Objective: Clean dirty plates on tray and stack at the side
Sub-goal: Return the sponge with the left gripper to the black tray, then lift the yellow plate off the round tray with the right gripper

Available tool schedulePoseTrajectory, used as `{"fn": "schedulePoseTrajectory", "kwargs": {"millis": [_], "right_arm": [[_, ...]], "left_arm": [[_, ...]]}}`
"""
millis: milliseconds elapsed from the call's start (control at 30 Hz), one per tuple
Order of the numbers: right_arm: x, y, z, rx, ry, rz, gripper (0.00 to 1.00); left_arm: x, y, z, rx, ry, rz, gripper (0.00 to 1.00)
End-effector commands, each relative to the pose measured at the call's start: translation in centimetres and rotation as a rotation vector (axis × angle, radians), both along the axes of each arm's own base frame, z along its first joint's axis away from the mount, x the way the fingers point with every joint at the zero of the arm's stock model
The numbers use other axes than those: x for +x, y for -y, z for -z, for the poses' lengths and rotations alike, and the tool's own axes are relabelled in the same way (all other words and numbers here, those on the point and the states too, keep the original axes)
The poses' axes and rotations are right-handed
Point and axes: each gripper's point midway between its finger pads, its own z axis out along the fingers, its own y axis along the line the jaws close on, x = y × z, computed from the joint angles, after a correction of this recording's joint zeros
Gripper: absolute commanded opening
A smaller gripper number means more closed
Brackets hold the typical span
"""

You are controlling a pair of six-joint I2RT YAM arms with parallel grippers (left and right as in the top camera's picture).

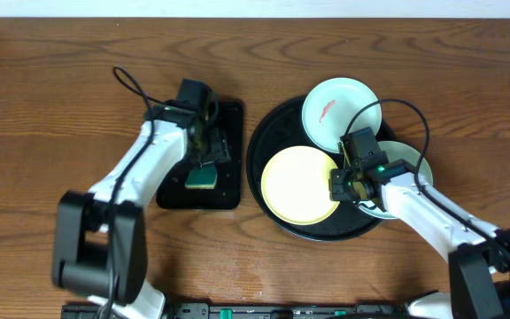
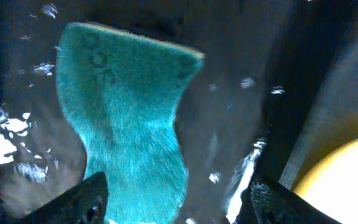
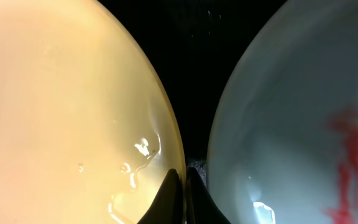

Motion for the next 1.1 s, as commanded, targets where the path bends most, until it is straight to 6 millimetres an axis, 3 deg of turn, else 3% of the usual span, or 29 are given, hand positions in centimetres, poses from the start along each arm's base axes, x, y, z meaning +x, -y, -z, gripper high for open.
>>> {"fn": "schedulePoseTrajectory", "kwargs": {"millis": [0,167,300,600,800,1067], "right_arm": [[2.3,-0.2,-3.9,-0.008,0.14,-0.061,0.01],[3.3,-0.5,-7.5,-0.007,0.235,-0.099,0.01],[4.6,-0.2,-9.8,-0.037,0.304,-0.105,0.01],[6.9,1.5,-13.7,-0.224,0.425,-0.136,0.01],[5.7,2.0,-16.7,-0.432,0.509,-0.125,0.01],[3.2,0.4,-20.4,-0.701,0.659,-0.153,0.01]], "left_arm": [[0.8,0.6,-4.9,-0.072,0.118,0.023,0.78],[-0.3,0.2,-8.8,-0.08,0.206,0.036,0.8],[-1.2,0.0,-10.7,-0.087,0.241,0.037,0.81],[-1.3,0.0,-11.0,-0.089,0.252,0.037,0.81],[-1.3,0.0,-11.0,-0.089,0.252,0.037,0.81],[-1.3,0.0,-11.0,-0.089,0.252,0.037,0.81]]}}
